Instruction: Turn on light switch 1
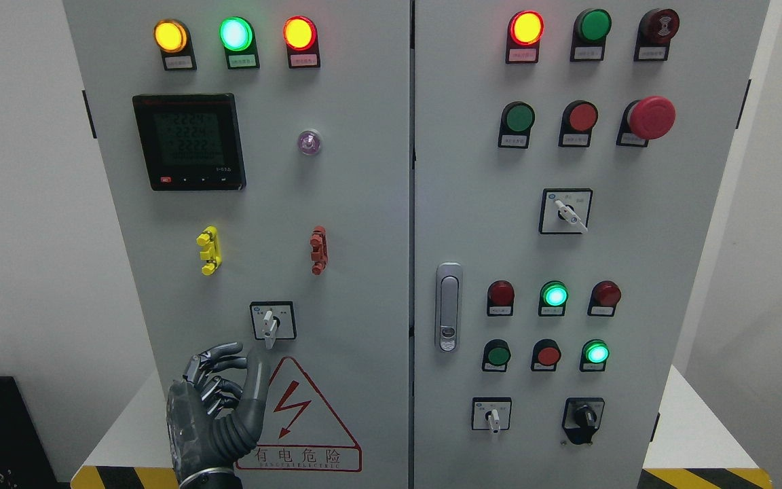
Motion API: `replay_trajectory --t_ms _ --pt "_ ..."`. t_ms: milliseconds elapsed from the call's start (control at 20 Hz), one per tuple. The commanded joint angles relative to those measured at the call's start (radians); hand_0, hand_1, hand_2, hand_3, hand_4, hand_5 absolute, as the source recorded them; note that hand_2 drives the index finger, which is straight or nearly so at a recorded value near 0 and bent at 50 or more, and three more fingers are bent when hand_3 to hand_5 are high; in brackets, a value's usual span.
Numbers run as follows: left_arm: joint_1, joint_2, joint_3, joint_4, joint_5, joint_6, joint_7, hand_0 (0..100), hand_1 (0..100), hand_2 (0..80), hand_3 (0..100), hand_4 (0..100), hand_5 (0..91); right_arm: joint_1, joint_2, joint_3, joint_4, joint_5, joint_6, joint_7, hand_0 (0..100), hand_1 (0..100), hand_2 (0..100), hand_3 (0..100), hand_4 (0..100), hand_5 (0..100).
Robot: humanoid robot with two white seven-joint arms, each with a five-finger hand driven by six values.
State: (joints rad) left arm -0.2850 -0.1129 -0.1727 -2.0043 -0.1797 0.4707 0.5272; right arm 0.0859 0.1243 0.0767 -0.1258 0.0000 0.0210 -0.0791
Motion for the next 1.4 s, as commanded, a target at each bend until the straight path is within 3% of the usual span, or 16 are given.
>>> replay_trajectory --t_ms 0,551,1353 --pt "-0.017 -0.001 -0.01 0.013 -0.003 0.009 -0.001 31 63 39.8 58 82 75.1 0.0 0.0 0.0 0.0 -0.025 0.0 -0.001 0 0 0 0 0 0" --pt "-0.046 0.002 -0.01 0.027 -0.003 0.071 -0.003 29 64 43.9 60 84 76.9 0.0 0.0 0.0 0.0 -0.025 0.0 -0.001 0 0 0 0 0 0" --pt "-0.048 0.007 -0.002 0.028 -0.004 0.086 -0.003 32 63 45.7 62 85 78.0 0.0 0.0 0.0 0.0 -0.025 0.0 -0.001 0 0 0 0 0 0"
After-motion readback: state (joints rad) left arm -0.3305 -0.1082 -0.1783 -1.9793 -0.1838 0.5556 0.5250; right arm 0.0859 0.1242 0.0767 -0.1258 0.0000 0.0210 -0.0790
